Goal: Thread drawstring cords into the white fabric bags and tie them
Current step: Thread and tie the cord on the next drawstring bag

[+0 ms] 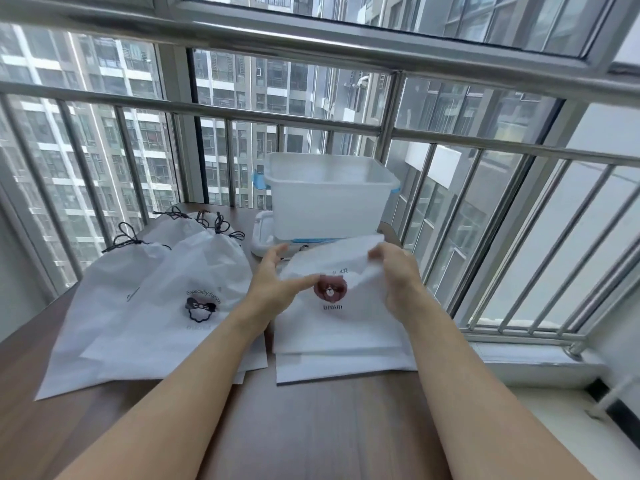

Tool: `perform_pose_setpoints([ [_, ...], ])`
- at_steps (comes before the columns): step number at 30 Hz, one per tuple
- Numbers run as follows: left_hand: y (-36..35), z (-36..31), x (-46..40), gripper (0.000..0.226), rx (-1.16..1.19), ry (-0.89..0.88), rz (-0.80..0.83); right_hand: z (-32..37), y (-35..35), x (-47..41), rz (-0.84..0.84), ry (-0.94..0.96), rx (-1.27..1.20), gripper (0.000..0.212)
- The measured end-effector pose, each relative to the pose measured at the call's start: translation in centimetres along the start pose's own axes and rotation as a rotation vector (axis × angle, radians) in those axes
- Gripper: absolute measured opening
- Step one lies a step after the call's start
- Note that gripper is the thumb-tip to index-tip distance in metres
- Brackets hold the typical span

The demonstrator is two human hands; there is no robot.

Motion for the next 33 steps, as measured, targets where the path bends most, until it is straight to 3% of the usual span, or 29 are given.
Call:
perform_pose_setpoints([
  [2,0.1,-0.6,0.3,0.083,0.026,0.026,-0.002,0.4,-0.5,0.7,0.114,-0.157,-0.215,0.018],
  [4,0.3,-1.0,0.4,0.093,0.127,0.114,0.007,0.3,-0.7,0.9,0.21,-0.248,-0.315,0.019],
  [5,0.5,-1.0,0.4,0.084,0.204,0.166,0.01,0.1,-0.7,1.4,0.252,-0.275,-0.288,0.016],
  [7,0.7,-1.7,0.9,0.041,0.31,0.248,0.067,-1.2,-0.5,1.4,0.295,-0.292,-0.154,0.014],
  [9,0.3,-2.0,1.5,0.027,0.358,0.33,0.203,-2.6,-0.4,1.2,0.396,-0.354,-0.111,0.027],
  [12,0.4,-2.2,2.1,0.026,0.41,0.376,0.337,-3.4,-0.5,0.6,0.517,-0.407,-0.222,0.054],
  [15,0.4,-2.4,2.5,0.049,0.334,0.318,0.425,-3.2,-1.0,0.0,0.479,-0.356,-0.309,0.038],
  [17,0.6,-2.3,2.0,0.057,0.285,0.262,0.367,-3.3,-0.7,-0.6,0.369,-0.247,-0.271,0.024],
  [20,1.0,-2.0,1.3,0.057,0.265,0.284,0.197,-3.7,-0.7,-0.4,0.394,-0.183,-0.141,0.028],
  [22,1.0,-1.9,1.7,0.049,0.242,0.35,0.122,-3.8,-0.7,0.0,0.416,-0.195,-0.087,0.021],
  [24,1.1,-1.9,1.2,0.036,0.192,0.255,0.021,-3.5,-0.5,0.4,0.413,-0.186,-0.07,0.012],
  [28,1.5,-2.7,1.0,0.039,0.157,0.032,-0.229,-3.2,-0.4,0.1,0.256,-0.175,-0.103,0.036],
  [33,2.0,-1.7,0.1,0.052,0.238,0.107,-0.243,-2.5,0.2,-0.3,0.222,-0.228,-0.339,0.038],
])
Point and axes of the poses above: each hand's wrist, its own x-axis away from the middle knuckle, its own y-axis out of the back of the hand, z = x × y, the point moved 6 cm from there along -x, towards the middle knuckle, and after that the axes turned 15 degrees about -z, right-handed, at the moved point
